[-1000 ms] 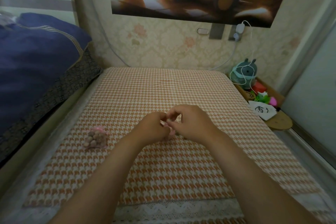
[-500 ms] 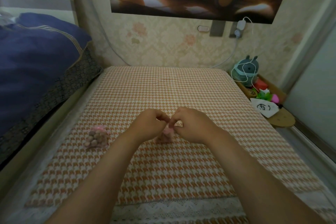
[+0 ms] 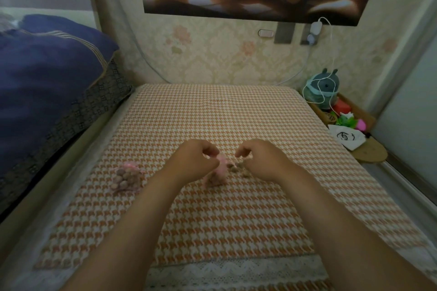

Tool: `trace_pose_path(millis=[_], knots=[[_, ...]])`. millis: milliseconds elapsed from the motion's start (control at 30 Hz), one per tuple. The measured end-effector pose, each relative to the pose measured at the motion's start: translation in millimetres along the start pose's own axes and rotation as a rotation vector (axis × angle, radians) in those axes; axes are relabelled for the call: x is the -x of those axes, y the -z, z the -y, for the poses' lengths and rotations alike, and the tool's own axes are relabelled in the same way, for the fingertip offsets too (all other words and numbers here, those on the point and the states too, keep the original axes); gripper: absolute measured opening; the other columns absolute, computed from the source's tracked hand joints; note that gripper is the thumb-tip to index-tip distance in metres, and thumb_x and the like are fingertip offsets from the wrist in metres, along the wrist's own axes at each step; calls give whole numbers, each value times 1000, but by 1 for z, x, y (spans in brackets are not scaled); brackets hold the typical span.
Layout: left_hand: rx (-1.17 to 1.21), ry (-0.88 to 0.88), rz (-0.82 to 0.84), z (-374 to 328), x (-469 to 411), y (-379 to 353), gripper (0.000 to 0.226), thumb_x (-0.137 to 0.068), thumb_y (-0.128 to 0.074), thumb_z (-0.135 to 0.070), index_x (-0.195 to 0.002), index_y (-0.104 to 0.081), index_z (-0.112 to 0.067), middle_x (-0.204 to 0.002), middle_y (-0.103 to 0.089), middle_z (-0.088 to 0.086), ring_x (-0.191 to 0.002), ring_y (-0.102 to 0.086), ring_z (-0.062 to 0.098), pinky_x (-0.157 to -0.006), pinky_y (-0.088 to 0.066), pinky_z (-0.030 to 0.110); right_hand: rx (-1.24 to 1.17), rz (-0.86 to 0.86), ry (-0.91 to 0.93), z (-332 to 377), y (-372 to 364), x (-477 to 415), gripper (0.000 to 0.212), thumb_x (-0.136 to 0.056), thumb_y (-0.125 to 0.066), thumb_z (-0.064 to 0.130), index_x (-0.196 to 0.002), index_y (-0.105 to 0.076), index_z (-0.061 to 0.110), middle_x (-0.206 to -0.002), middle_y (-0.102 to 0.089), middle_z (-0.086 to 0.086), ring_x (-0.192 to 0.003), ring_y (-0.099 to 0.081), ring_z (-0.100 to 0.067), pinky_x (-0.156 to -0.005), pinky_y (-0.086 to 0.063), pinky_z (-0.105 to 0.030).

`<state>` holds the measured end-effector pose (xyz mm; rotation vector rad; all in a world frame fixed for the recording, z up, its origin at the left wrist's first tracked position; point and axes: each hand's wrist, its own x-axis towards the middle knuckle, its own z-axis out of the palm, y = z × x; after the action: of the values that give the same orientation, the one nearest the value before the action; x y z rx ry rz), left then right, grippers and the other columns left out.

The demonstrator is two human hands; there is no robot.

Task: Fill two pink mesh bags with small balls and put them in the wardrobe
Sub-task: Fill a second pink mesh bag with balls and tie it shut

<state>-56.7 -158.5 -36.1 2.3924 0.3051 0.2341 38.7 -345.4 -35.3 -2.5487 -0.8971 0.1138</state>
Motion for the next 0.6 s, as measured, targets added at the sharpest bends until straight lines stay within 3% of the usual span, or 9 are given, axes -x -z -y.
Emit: trace_pose_path(millis=[133,200,300,400,500,600], knots=[[12,-20,43,-1,2,-2,30,-81,-70,-31,-112,-69,-31,-109,-64,-17,-88,-60,-3,-74,-47,16,127,146,-126,-9,-16,-4,7,-85,-65,29,-89,-64,34,-98,-65,9,-92,-62,-16,-82,-54,-35],[19,-28,54,-1,2,-2,30,-82,-70,-31,-113,-68,-31,-109,-63,-18,-83,-59,-7,-68,-44,13,119,143,-139,-11,-21,-6,6,-84,-67,29,-85,-64,33,-97,-66,8,-93,-63,-16,-83,-53,-34],[20,-53,56,0,2,-1,29,-84,-68,-32,-113,-68,-31,-111,-64,-16,-82,-58,-9,-71,-45,15,105,111,-135,-13,-24,-8,5,-86,-67,27,-84,-67,31,-98,-69,7,-93,-65,-16,-83,-53,-32],[28,-60,66,2,4,0,29,-85,-66,-33,-114,-67,-31,-110,-63,-18,-83,-59,-7,-75,-49,18,7,-12,-106,-8,-19,-10,9,-87,-68,25,-94,-73,29,-98,-71,9,-93,-66,-13,-85,-56,-35],[24,-64,72,2,4,2,29,-85,-66,-34,-114,-66,-31,-109,-63,-17,-85,-59,-6,-78,-49,20,-193,-187,-26,11,-9,-9,11,-87,-73,29,-98,-73,30,-93,-71,15,-91,-65,-2,-85,-53,-26],[32,-61,71,2,3,2,25,-85,-65,-33,-110,-67,-31,-106,-65,-17,-85,-59,-5,-76,-49,20,-310,-234,55,33,-4,-2,10,-86,-76,32,-95,-74,31,-88,-71,18,-82,-62,9,-78,-50,-20]])
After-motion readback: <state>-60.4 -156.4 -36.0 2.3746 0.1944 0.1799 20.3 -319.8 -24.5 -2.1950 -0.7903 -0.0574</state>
